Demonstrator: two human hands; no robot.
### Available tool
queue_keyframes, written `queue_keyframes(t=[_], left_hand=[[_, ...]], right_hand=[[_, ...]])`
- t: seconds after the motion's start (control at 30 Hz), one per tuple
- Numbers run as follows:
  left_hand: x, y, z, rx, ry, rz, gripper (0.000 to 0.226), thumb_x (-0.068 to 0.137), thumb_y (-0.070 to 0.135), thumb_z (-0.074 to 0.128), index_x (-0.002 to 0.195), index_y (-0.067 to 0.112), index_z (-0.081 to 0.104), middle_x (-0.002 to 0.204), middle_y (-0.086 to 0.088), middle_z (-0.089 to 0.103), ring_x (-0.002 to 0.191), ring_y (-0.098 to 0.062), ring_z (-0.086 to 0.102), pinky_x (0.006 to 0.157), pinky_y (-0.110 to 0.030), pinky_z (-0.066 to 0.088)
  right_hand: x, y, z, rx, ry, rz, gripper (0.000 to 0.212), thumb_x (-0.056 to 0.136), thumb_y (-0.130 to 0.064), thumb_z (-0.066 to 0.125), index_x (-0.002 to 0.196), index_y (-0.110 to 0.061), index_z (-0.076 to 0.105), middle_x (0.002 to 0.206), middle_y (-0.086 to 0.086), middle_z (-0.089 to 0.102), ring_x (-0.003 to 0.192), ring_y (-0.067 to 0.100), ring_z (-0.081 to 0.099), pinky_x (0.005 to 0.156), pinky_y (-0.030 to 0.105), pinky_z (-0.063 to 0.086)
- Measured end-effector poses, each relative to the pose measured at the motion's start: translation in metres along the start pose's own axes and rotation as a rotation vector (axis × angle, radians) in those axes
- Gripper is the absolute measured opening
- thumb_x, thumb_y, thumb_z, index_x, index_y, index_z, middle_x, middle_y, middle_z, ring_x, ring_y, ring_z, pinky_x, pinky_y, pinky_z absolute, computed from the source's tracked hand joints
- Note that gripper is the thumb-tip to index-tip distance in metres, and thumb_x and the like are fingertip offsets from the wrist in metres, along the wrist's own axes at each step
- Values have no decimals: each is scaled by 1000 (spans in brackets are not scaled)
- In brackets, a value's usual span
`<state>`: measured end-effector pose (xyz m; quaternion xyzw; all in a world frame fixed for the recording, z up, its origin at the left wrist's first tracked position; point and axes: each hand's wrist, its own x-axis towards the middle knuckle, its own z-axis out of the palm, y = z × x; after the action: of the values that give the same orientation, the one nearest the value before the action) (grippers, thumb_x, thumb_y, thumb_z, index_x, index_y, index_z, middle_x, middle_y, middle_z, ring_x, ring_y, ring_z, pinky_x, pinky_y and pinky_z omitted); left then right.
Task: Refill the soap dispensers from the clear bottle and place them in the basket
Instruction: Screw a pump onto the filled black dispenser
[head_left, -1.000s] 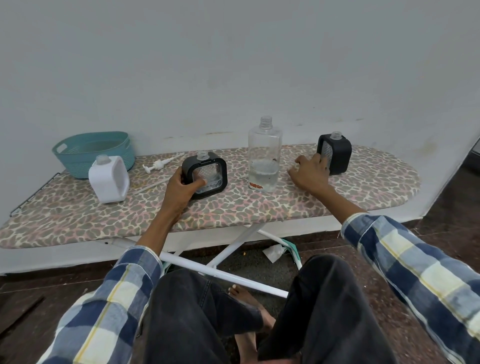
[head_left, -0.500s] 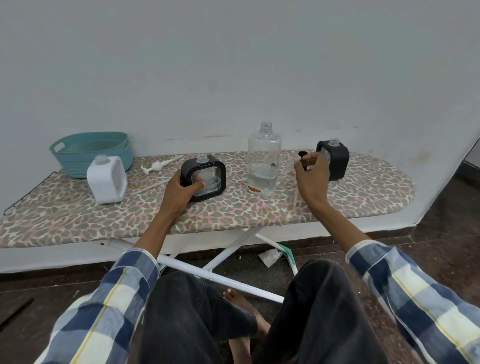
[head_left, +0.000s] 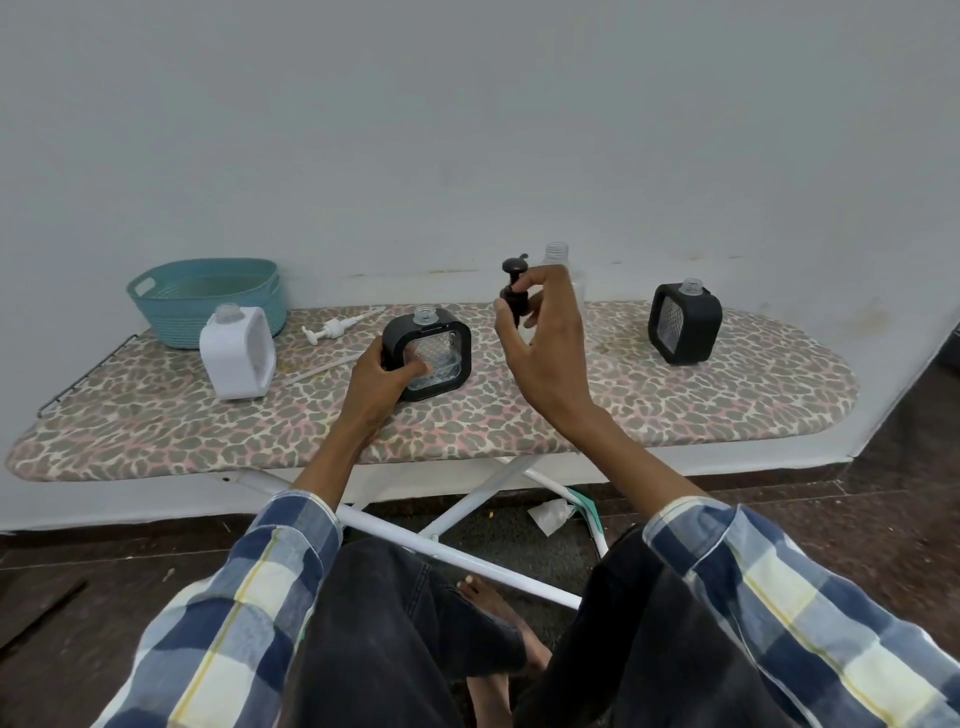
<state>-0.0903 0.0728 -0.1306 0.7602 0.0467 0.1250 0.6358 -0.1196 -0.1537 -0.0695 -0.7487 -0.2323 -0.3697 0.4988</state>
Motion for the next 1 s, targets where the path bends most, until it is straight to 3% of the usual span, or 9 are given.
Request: queue_keyframes(t=[0.1,0.37,0.6,0.7,0.87,1.0], left_hand=[[-1,2,1,-12,7,8,47,88,13,83,130,25,66,120,-1,75,111,-26,72,100,-56,60],[-1,3,1,-66,5,21,50,89,8,82,129,30,62,119,8,73,111,-16,71,95,-40,61],[-3,6,1,-97,-2,4,51,88,4,81,126,31,61,112,13,72,101,-4,70,74,-17,57],[-3,6,1,-112,-8,5,55,87,4,82,130,32,61,116,12,73,105,-6,70,77,-19,58],[0,2,0,-140,-20,2,57,85,5,83,128,37,63,123,5,75,114,-20,72,97,-43,61],[1,2,0,-142,-24,-5,58,85,5,83,127,39,62,122,6,75,115,-19,72,99,-46,61]], right_hand=[[12,-6,15,31,-91,7,22,104,-19,68,115,-14,50,109,4,64,96,17,66,84,33,56],[54,-25,42,260,-96,183,41,99,-12,74,131,-9,49,117,3,78,105,10,76,104,37,58],[71,-34,55,252,-65,107,36,101,-14,71,135,-8,62,117,0,78,110,5,74,108,32,56],[73,-27,59,190,-91,98,32,101,-16,72,131,-7,66,115,-1,79,108,5,74,107,33,57],[65,-6,65,158,-179,174,25,100,-17,73,123,-9,70,111,-1,79,104,6,75,104,33,58],[55,9,71,176,-234,268,28,101,-19,73,128,-10,74,115,-1,80,109,5,74,104,34,58]])
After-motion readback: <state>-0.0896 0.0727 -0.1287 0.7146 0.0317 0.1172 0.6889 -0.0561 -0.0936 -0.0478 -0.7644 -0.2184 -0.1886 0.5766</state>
